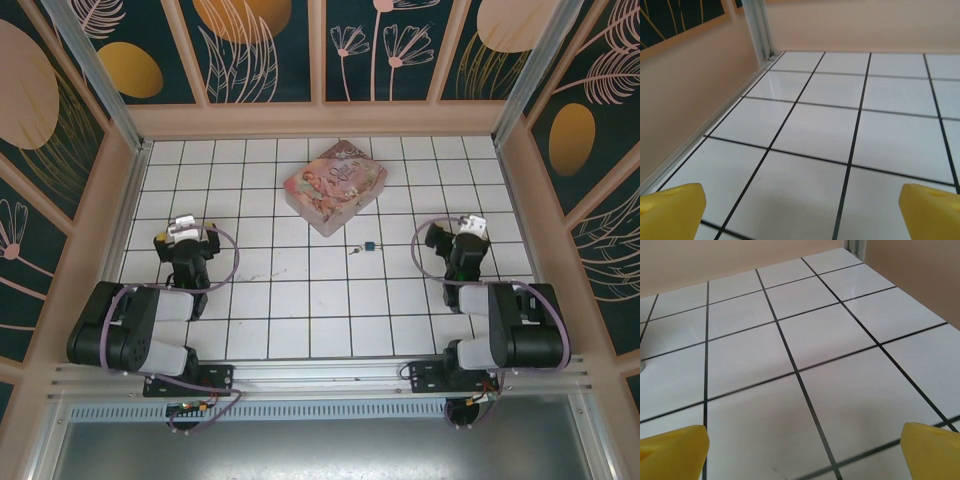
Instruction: Unlock the padlock with the key
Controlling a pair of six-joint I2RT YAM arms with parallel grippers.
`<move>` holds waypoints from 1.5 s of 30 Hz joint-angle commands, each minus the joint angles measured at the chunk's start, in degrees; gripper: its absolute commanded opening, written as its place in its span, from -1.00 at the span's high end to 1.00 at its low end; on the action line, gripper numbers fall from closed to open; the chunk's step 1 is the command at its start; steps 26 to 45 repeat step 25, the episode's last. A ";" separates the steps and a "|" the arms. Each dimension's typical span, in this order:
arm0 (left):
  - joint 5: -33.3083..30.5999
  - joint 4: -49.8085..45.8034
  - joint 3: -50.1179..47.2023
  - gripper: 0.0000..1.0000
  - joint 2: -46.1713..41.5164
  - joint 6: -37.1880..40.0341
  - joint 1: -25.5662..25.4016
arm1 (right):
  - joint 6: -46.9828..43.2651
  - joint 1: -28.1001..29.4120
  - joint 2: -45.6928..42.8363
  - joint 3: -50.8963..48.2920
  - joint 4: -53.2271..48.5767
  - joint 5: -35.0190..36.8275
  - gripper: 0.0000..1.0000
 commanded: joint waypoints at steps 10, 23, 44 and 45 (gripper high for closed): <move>17.15 10.56 1.73 -0.98 4.44 -2.78 6.67 | -4.17 -2.42 7.55 2.25 15.73 -14.87 -0.97; 17.05 11.86 0.97 -0.98 4.13 -2.73 6.67 | -4.26 -1.93 7.43 2.42 15.42 -13.80 -0.98; 18.38 12.03 0.67 -0.98 3.74 -2.20 6.67 | -4.62 -1.63 7.41 2.07 15.96 -13.45 -0.98; 18.38 12.03 0.67 -0.98 3.74 -2.20 6.67 | -4.62 -1.63 7.41 2.07 15.96 -13.45 -0.98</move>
